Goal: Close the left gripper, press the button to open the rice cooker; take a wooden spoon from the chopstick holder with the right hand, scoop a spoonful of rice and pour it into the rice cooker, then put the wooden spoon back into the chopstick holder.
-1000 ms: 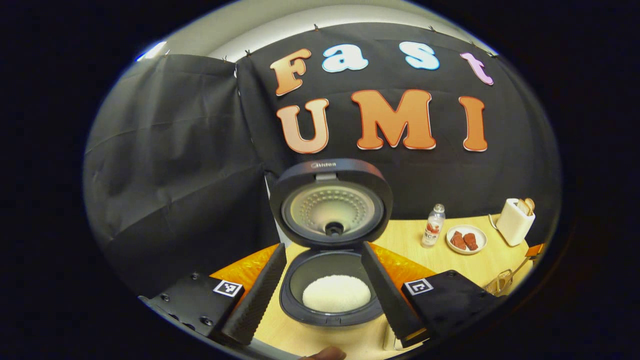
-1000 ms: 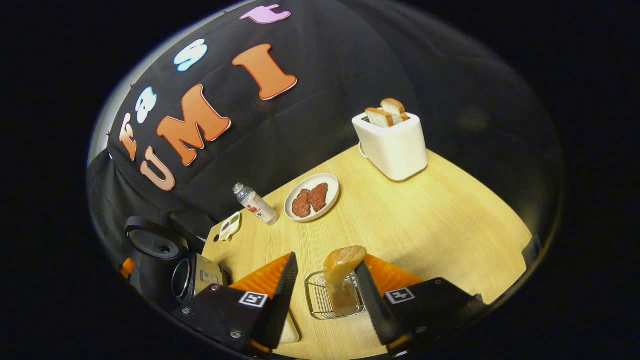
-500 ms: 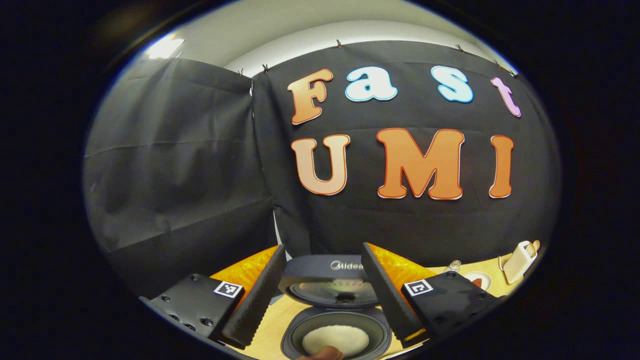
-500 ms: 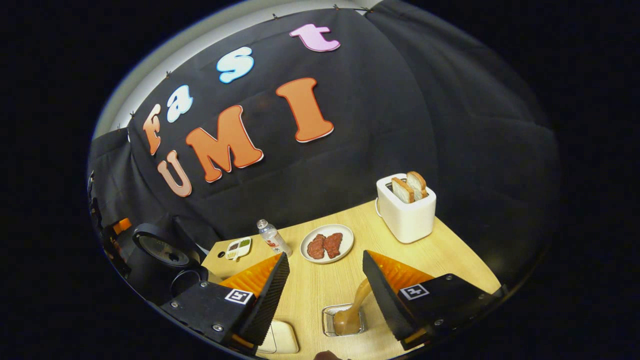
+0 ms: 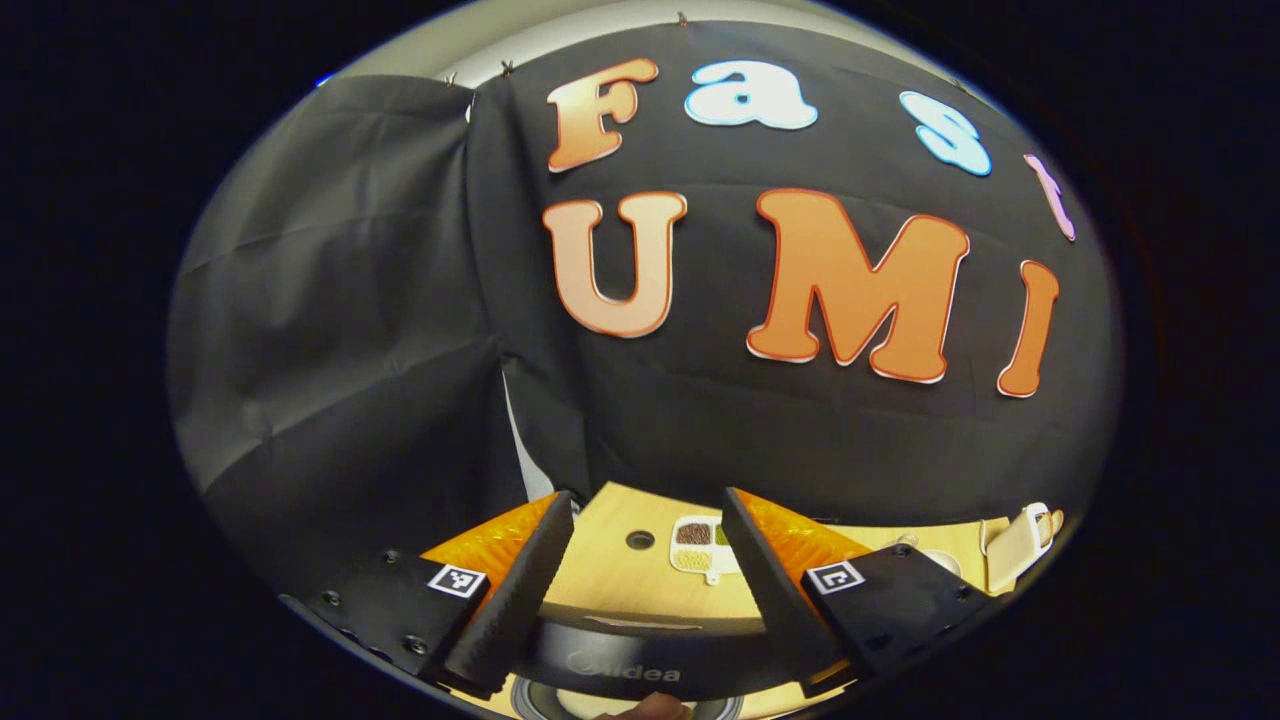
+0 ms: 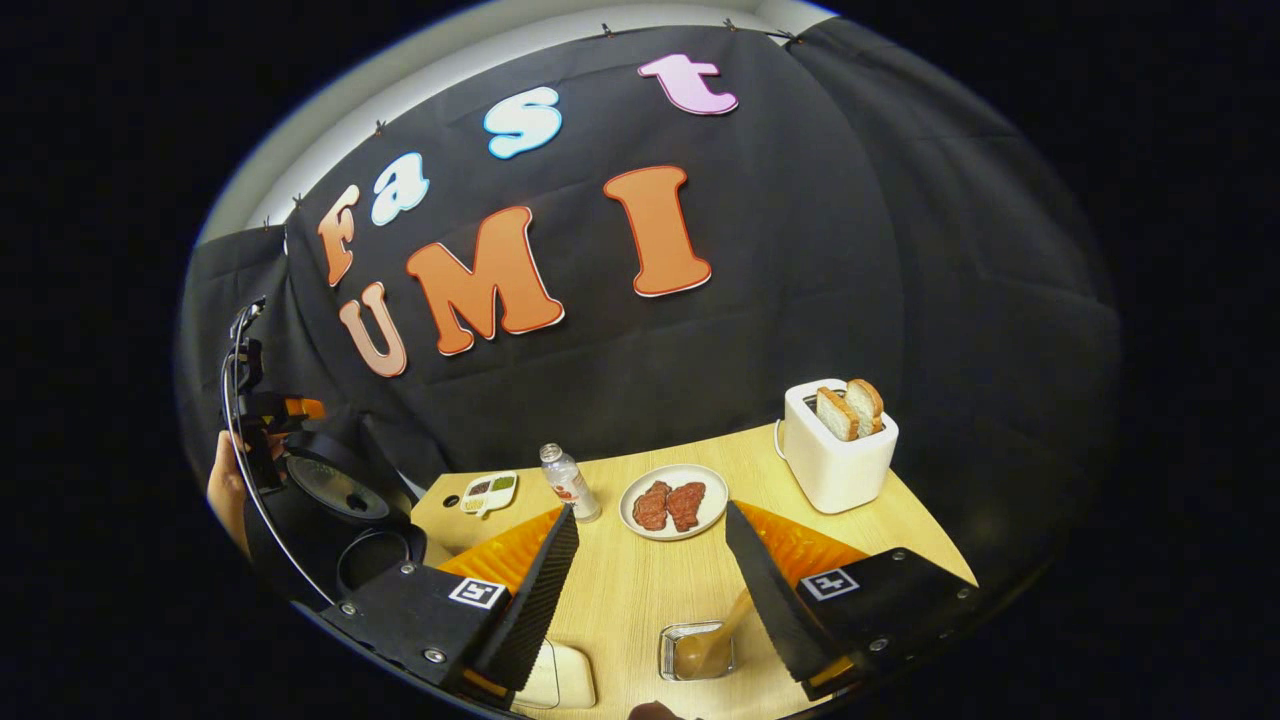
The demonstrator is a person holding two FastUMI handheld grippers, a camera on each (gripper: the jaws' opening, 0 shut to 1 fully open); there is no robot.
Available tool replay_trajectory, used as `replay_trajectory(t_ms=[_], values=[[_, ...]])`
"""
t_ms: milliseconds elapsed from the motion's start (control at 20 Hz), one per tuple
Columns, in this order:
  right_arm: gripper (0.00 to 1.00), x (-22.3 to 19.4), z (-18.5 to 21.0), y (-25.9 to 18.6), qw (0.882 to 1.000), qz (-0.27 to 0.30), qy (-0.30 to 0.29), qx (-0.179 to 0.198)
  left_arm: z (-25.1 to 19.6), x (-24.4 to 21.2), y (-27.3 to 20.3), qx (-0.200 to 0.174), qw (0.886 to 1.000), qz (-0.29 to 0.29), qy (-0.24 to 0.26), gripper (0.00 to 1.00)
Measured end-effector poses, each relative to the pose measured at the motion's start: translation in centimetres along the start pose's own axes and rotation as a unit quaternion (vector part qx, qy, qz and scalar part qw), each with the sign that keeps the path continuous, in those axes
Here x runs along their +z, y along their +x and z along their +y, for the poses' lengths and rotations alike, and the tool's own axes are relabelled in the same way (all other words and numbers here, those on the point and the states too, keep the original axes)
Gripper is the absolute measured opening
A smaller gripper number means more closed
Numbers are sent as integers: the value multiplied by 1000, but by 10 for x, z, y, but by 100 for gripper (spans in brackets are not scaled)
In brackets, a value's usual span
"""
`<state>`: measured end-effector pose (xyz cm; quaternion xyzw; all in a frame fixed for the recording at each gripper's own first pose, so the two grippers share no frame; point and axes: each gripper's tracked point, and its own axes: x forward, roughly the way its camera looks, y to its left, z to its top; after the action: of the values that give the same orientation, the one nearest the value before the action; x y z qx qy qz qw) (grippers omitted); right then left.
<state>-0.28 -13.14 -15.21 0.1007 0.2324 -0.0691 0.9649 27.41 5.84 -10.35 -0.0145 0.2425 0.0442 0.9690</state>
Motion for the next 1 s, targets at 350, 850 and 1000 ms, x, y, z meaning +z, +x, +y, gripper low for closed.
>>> replay_trajectory(t_ms=[350,850,1000], values=[[92,-7,22,13,999,21,5,30,12,-95,-47,11,987,157,16,100],[93,-11,75,28,995,21,-60,79,12,-188,-88,-15,966,258,26,100],[94,-5,81,25,993,8,-84,81,12,-222,-85,-18,945,325,17,100]])
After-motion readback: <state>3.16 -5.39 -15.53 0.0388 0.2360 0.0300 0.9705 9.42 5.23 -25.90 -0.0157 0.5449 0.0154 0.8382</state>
